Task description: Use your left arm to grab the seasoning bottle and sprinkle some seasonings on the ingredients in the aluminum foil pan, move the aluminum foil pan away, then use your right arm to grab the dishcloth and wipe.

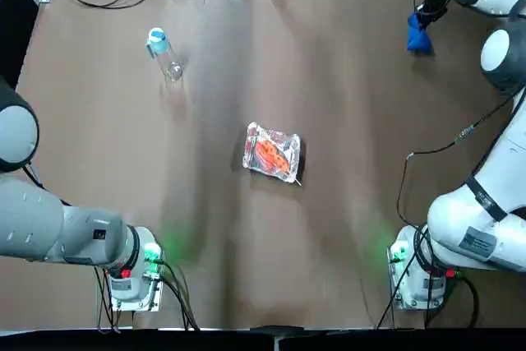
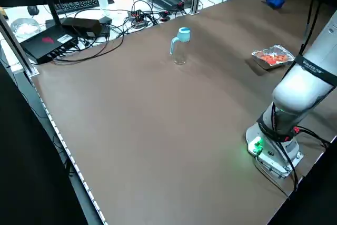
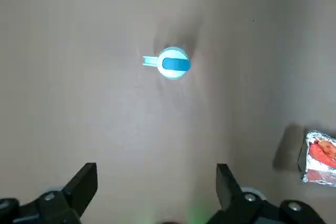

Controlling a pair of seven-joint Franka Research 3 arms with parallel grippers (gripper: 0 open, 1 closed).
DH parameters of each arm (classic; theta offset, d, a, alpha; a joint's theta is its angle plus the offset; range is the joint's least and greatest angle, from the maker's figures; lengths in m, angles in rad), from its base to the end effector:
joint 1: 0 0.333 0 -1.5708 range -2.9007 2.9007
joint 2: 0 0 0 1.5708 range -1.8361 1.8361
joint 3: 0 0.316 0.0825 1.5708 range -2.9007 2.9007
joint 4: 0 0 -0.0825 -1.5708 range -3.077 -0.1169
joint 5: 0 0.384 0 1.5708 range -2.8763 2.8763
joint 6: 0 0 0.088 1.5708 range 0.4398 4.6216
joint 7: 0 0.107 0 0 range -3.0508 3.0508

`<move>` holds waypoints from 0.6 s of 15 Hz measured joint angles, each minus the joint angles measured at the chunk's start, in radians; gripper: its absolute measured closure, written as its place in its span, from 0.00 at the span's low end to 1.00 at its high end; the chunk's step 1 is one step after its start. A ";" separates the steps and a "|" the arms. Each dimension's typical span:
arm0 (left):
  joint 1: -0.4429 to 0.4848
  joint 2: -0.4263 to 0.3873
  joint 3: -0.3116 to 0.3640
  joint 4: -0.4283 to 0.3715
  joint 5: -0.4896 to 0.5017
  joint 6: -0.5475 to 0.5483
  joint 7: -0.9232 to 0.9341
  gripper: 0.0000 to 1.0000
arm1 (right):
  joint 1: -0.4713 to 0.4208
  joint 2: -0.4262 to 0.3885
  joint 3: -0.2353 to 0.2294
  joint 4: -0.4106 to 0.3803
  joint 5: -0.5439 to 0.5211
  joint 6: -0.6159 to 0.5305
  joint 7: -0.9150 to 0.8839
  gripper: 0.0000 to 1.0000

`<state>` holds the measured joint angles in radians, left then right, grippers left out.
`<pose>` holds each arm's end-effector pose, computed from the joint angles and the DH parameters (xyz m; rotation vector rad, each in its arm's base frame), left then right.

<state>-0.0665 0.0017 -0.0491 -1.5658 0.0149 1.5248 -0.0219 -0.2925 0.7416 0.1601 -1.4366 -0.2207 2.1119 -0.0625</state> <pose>0.5466 -0.0618 0.6220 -3.1198 0.1457 0.0649 0.7075 -0.1257 0.2512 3.0690 0.0166 -0.0950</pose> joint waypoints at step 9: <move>0.000 0.000 0.001 0.000 0.000 0.000 0.000 0.00 | 0.022 0.028 0.026 -0.014 0.084 0.019 0.001 0.93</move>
<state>-0.0664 0.0017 -0.0479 -1.5658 0.0149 1.5248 -0.0219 -0.2709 0.7691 0.1864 -1.4504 -0.1369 2.1305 -0.0618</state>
